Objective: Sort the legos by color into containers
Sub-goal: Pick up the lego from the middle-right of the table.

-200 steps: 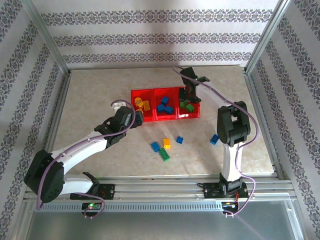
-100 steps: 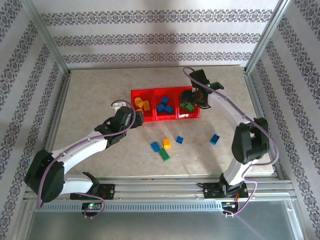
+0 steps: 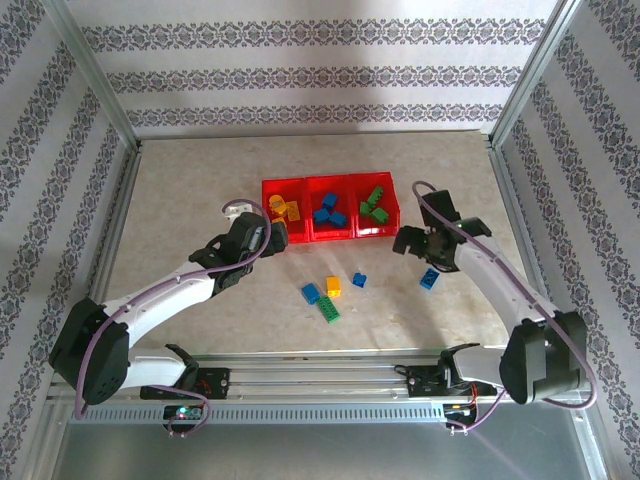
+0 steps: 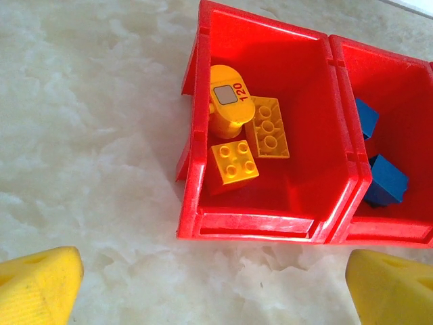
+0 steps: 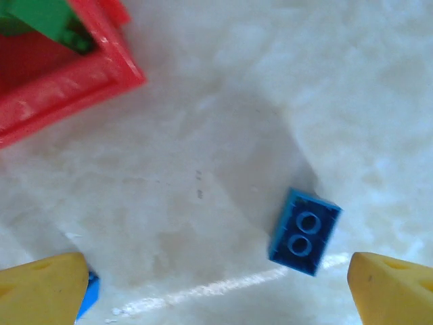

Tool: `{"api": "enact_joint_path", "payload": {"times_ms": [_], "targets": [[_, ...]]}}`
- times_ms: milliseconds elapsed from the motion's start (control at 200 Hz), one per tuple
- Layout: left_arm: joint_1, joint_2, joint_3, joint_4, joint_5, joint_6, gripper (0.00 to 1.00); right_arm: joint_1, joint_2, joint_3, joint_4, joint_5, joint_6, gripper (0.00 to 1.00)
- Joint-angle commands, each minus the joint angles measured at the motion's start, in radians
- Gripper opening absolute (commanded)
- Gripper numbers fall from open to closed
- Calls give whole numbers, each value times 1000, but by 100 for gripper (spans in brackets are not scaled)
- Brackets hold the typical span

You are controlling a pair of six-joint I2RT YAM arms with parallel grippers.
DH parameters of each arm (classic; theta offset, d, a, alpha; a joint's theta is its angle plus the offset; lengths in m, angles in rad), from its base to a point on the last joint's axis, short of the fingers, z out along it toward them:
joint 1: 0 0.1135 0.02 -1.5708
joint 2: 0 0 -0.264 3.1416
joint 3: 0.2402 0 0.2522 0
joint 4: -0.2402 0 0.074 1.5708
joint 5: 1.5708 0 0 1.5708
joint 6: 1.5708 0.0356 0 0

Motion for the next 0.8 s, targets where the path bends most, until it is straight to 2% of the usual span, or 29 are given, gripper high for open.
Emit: {"api": "enact_joint_path", "payload": {"times_ms": [0,185,340,620,794], "targets": [[12,11,-9,15,9,-13,100,-33,-43,-66,-37,18,37,98],[12,17,-5,20,21,-19,100,-81,-30,-129,-12,-32,22,98],[12,8,-13,18,22,-25,100,-102,34,-148,18,-41,13,91],[12,-8,-26,10,13,-29,100,-121,139,-171,86,-27,0,71],[12,-2,-21,9,13,-28,100,-129,183,-162,122,-24,-6,66]]}}
